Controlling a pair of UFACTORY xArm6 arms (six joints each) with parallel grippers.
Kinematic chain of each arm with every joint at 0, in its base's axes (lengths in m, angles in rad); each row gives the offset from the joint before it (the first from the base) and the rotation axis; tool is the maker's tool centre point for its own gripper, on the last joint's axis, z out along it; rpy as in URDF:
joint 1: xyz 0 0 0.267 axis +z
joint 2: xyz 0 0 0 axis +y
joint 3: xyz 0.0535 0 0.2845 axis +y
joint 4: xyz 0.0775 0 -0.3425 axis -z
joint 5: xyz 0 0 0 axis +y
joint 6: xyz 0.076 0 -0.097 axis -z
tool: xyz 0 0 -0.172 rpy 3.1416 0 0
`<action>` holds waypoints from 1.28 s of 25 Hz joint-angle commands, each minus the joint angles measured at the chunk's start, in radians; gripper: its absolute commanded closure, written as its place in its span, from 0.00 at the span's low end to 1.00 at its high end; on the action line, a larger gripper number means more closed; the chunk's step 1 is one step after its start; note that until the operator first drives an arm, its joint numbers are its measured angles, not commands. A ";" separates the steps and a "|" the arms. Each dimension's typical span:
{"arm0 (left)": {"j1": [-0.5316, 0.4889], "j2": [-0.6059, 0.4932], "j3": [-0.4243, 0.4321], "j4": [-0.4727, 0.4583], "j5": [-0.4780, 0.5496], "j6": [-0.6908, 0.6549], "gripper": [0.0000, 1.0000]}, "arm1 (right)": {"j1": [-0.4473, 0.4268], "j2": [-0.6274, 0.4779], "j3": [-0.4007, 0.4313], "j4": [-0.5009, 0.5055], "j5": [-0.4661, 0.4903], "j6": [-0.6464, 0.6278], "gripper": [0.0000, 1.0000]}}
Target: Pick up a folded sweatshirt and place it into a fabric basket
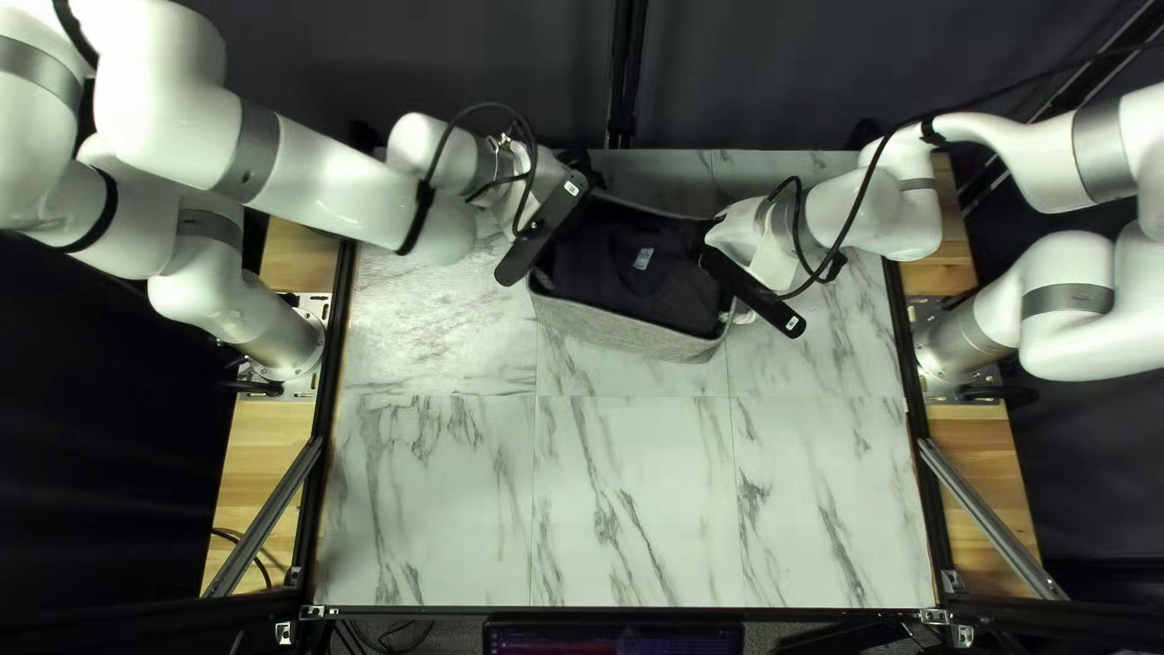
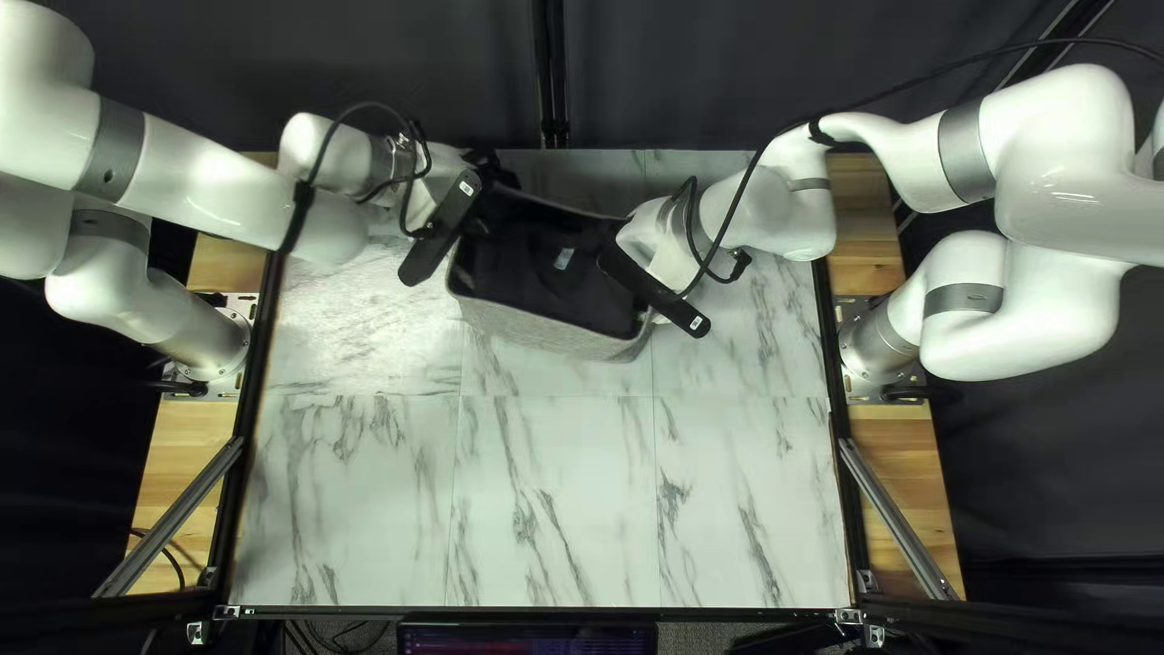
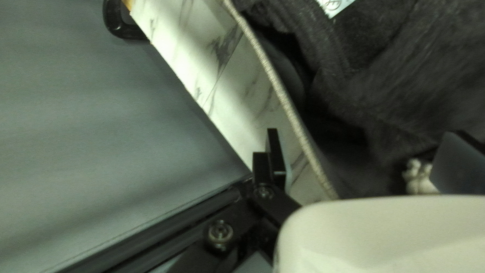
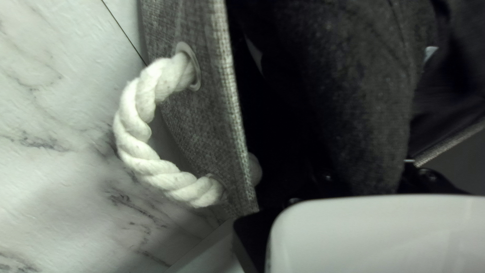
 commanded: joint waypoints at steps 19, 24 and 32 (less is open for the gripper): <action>-0.224 -0.369 0.143 1.234 0.314 -1.384 0.00 | 0.054 0.066 -0.056 0.330 0.067 -0.114 1.00; -0.357 -0.339 0.093 1.273 0.436 -1.547 0.00 | 0.082 0.040 -0.066 0.477 0.130 -0.117 1.00; -0.505 -0.344 0.012 1.153 0.646 -1.600 0.00 | 0.105 0.031 -0.109 0.537 0.259 -0.020 1.00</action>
